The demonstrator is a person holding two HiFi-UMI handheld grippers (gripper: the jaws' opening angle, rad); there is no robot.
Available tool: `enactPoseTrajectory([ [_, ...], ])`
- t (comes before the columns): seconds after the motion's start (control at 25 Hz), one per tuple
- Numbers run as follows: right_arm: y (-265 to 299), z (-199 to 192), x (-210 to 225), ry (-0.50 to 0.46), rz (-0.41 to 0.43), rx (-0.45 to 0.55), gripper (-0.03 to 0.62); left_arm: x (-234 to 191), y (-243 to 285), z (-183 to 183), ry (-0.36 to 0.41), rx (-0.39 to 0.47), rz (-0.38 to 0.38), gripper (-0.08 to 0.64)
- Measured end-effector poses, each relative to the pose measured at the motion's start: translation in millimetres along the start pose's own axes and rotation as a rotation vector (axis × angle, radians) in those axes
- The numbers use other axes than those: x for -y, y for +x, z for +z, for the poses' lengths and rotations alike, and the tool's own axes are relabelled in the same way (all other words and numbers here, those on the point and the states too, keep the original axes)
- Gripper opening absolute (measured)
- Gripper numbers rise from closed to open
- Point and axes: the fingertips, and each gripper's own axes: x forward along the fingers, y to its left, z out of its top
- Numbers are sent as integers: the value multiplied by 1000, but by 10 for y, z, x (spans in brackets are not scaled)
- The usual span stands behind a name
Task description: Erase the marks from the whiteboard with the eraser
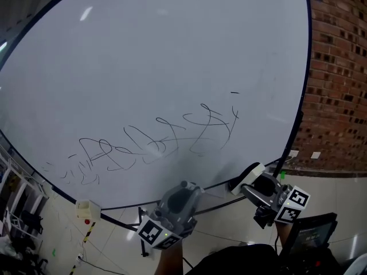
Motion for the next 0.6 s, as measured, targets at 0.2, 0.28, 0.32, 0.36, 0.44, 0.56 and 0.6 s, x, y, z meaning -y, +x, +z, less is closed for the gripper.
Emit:
enactPoseTrajectory([
  [0.2, -58, 95, -79, 12, 56, 11, 236, 133, 113, 56, 14, 24, 8, 58],
  [0.28, -85, 112, -127, 24, 75, 11, 236, 184, 141, 71, 11, 33, 12, 58],
  [0.32, -96, 115, -141, 27, 81, 9, 236, 197, 145, 67, 10, 33, 15, 58],
  [0.36, -106, 119, -150, 28, 85, 8, 236, 207, 149, 62, 11, 32, 17, 58],
  [0.44, -127, 122, -163, 32, 90, 9, 236, 223, 150, 42, 16, 27, 18, 58],
  [0.56, -140, 114, -161, 29, 90, 14, 236, 226, 127, 7, 24, 20, 20, 57],
  [0.6, -142, 118, -153, 22, 89, 20, 236, 227, 124, 5, 26, 20, 23, 58],
])
